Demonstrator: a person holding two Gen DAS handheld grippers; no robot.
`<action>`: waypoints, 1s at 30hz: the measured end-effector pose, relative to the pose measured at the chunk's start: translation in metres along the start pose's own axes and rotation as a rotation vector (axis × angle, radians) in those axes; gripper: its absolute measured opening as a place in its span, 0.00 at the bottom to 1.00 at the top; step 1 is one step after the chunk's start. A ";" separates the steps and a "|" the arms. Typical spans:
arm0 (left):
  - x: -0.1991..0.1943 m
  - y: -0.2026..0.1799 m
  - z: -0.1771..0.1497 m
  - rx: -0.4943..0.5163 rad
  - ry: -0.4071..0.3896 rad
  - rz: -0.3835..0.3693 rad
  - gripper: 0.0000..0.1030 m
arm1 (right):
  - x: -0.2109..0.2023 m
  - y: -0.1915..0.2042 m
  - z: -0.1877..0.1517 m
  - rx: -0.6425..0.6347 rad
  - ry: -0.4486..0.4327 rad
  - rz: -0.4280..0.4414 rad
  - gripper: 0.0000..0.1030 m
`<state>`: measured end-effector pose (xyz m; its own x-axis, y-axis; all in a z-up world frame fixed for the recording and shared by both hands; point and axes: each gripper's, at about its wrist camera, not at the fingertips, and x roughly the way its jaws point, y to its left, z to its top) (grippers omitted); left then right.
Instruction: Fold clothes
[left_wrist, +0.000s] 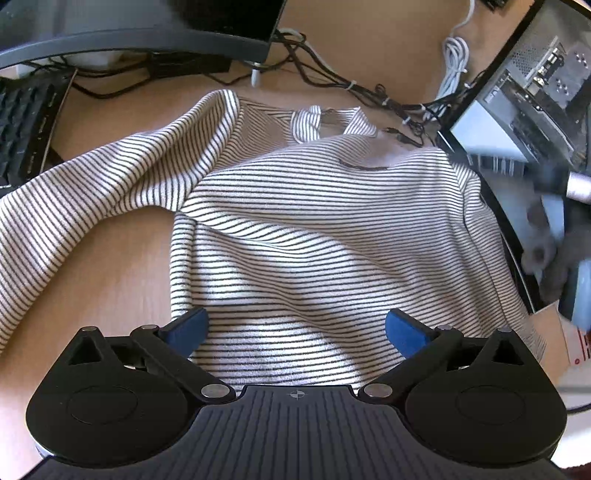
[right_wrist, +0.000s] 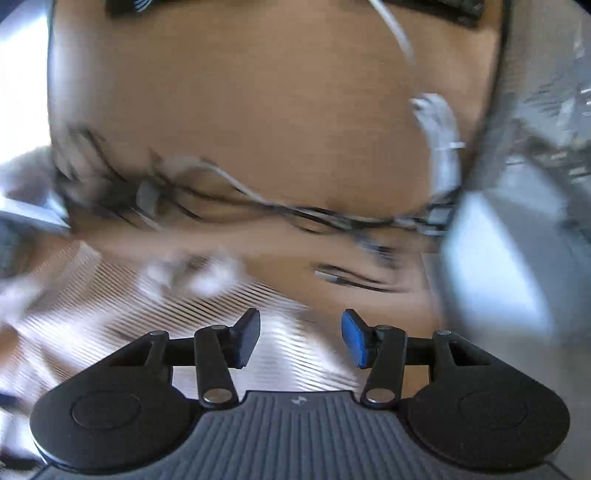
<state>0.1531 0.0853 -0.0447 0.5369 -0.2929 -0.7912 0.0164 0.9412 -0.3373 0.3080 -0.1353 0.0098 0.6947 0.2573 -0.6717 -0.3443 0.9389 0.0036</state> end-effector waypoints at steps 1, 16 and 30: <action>-0.001 0.000 -0.001 0.004 -0.002 -0.004 1.00 | 0.002 0.006 0.005 0.022 0.001 0.064 0.45; -0.008 -0.006 -0.007 0.003 0.031 -0.084 1.00 | 0.121 0.087 0.042 -0.098 0.106 0.272 0.05; -0.009 -0.008 -0.013 0.051 0.032 -0.075 1.00 | 0.090 0.055 0.046 -0.136 -0.033 0.150 0.18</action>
<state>0.1372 0.0785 -0.0419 0.5051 -0.3678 -0.7808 0.0988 0.9234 -0.3710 0.3802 -0.0499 -0.0164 0.6485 0.4015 -0.6467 -0.5261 0.8504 0.0003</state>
